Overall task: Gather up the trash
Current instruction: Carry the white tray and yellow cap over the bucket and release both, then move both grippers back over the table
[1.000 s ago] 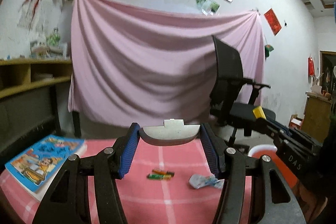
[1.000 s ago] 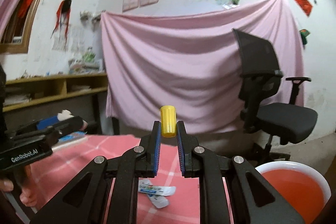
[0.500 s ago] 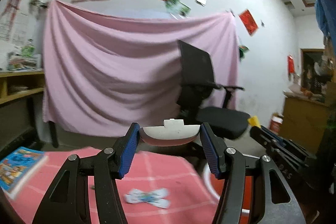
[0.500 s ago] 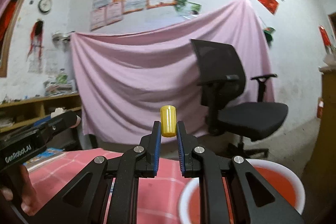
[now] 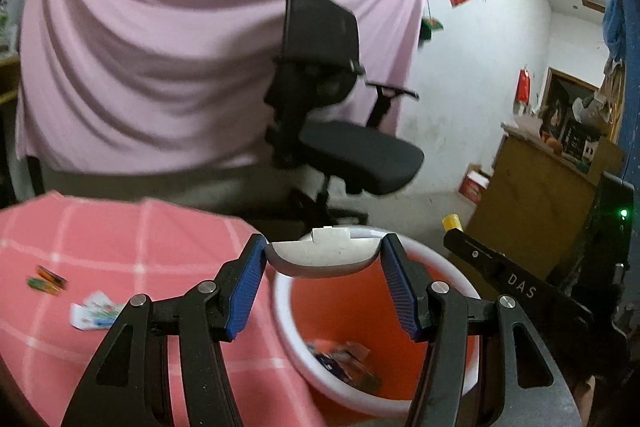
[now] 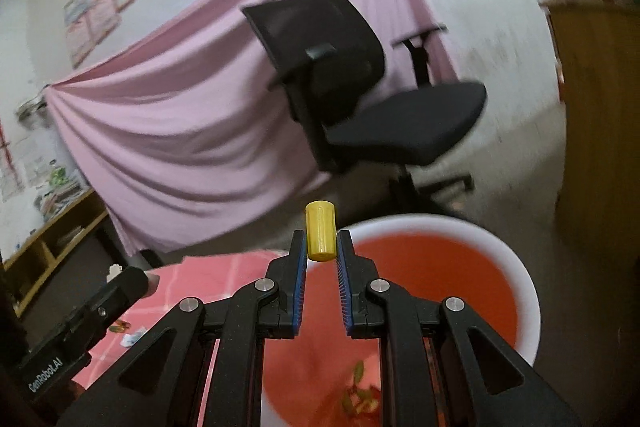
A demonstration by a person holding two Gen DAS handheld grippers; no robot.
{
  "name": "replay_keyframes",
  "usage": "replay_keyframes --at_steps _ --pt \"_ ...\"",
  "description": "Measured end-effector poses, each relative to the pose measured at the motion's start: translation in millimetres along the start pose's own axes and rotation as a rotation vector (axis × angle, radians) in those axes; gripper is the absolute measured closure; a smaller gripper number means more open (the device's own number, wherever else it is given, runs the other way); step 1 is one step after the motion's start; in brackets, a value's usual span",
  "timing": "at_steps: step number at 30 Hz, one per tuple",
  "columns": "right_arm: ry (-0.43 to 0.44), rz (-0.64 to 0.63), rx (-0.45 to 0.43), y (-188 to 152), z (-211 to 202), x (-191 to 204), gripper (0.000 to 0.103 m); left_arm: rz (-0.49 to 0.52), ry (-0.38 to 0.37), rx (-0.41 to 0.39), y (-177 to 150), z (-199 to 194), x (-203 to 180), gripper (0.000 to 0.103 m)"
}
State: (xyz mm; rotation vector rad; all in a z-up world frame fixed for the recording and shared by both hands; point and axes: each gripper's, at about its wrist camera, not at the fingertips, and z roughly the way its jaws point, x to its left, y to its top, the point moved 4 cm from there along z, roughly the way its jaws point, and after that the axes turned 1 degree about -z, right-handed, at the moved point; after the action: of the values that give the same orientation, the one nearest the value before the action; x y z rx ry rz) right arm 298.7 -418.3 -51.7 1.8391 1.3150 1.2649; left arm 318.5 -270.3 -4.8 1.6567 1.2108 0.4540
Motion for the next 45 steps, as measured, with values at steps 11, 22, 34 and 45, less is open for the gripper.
replay_keyframes --at_steps 11,22,34,45 --pt "0.012 0.089 0.085 -4.8 4.9 -19.0 0.088 -0.036 -0.027 0.187 -24.8 27.0 0.7 0.05" --pt "0.013 0.102 0.103 -5.6 10.1 -19.8 0.077 -0.078 -0.032 0.216 -29.3 26.1 8.7 0.05" --pt "0.01 0.088 0.09 -2.6 9.0 -17.3 0.077 -0.076 0.021 0.158 -21.7 6.5 19.5 0.05" --pt "0.083 -0.027 -0.033 3.9 -1.7 44.9 0.057 -0.152 0.202 -0.068 12.3 -77.3 88.4 0.05"
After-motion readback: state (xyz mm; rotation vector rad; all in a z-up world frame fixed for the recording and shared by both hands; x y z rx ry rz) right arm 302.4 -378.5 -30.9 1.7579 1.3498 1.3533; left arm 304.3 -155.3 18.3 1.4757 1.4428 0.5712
